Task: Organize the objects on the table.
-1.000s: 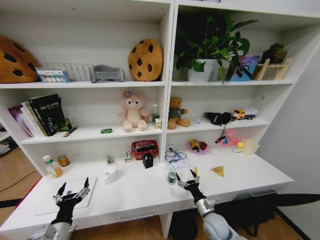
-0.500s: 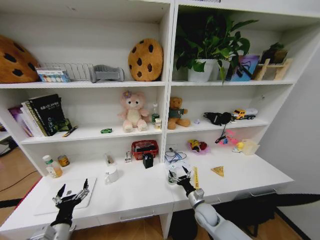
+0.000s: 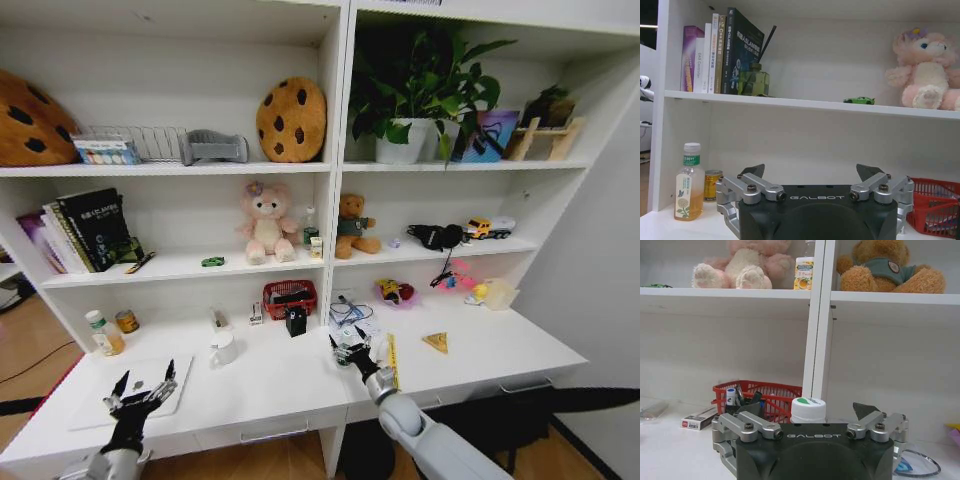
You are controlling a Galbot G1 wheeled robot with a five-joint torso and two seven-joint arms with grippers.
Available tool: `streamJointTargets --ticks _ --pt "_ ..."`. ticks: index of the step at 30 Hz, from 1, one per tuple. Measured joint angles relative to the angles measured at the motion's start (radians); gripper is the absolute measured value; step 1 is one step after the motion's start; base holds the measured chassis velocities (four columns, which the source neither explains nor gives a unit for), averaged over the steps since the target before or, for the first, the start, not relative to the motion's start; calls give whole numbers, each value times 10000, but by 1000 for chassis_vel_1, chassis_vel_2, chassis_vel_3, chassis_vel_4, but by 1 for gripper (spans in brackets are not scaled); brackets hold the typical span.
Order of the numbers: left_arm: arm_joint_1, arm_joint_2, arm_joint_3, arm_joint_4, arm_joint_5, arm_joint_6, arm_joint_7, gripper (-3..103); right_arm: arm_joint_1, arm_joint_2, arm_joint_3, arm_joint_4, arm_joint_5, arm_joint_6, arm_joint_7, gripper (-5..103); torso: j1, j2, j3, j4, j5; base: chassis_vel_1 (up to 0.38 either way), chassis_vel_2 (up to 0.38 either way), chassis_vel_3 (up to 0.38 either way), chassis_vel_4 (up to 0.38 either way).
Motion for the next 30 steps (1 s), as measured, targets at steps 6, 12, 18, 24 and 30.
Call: streamJointTargets --ticks 6,12,18,24,30 --pt "-1 -33 32 32 28 0 -1 100 3 55 -90 -1 -306 -4 130 89 0 0 0 1 0 0 0 0 0" --pt "12 8 -15 44 16 -2 -1 100 -67 87 -121 13 -419 20 146 67 0 0 0 1 1 0 0 0 0" --pt "22 8 6 34 18 -3 -1 100 -104 60 -89 57 -422 38 146 40 0 1 0 1 1 0 0 0 0" --pt "30 19 6 11 20 -3 -3 100 -128 24 -13 95 -401 50 146 31 0 0 0 0 1 0 0 0 0" --pt "45 32 8 -56 19 6 -7 100 -190 6 85 209 -354 60 146 31 0 0 0 1 1 0 0 0 0"
